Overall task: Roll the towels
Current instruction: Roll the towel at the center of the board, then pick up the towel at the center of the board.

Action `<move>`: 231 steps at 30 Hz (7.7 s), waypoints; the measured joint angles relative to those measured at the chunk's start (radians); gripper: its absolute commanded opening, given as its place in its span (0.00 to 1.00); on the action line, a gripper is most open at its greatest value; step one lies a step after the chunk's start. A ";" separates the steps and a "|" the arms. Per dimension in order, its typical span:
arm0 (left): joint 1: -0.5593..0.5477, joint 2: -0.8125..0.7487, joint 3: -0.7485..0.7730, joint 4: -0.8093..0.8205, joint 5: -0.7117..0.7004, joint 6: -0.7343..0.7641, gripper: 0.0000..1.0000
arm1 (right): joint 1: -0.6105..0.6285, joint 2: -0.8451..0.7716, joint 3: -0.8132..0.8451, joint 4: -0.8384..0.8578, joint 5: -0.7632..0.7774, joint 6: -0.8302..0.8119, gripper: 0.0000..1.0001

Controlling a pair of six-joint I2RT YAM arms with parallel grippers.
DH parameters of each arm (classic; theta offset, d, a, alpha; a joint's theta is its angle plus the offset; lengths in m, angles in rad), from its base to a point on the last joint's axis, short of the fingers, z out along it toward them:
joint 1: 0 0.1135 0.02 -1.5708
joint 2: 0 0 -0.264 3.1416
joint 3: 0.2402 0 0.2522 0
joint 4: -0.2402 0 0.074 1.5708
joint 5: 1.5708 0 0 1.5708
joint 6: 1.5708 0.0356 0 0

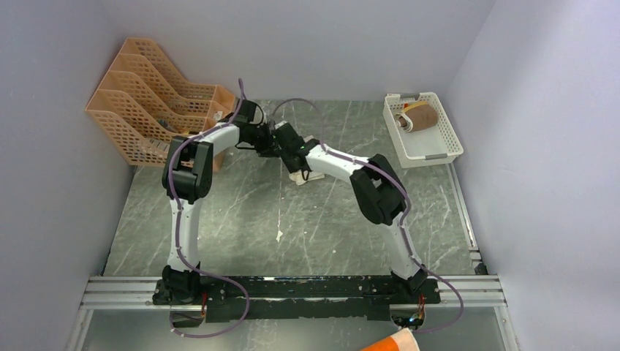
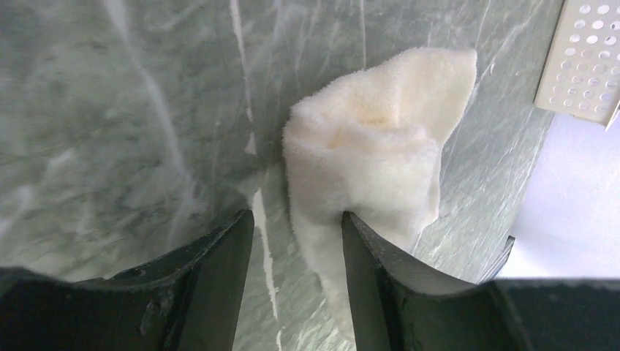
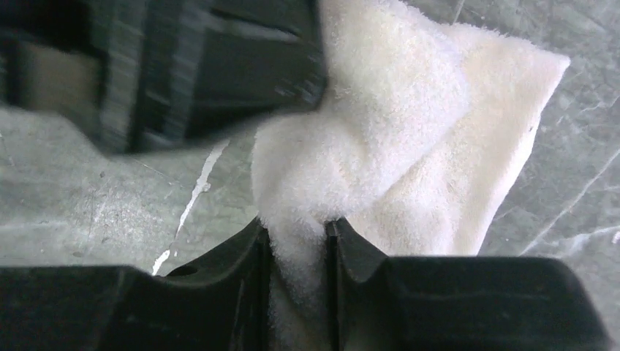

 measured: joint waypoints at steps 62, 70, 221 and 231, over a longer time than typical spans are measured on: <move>-0.093 0.091 0.160 -0.013 -0.002 -0.019 0.60 | 0.035 0.018 0.031 -0.127 0.224 0.014 0.70; -0.064 0.080 0.133 0.002 0.010 -0.026 0.96 | 0.016 -0.074 -0.140 0.014 0.142 0.034 0.34; -0.066 0.041 0.065 0.098 -0.116 -0.023 0.68 | -0.142 -0.312 -0.262 0.174 -0.232 -0.014 1.00; -0.066 0.070 0.116 0.056 -0.109 -0.009 0.69 | 0.012 -0.114 -0.178 0.163 0.084 -0.110 1.00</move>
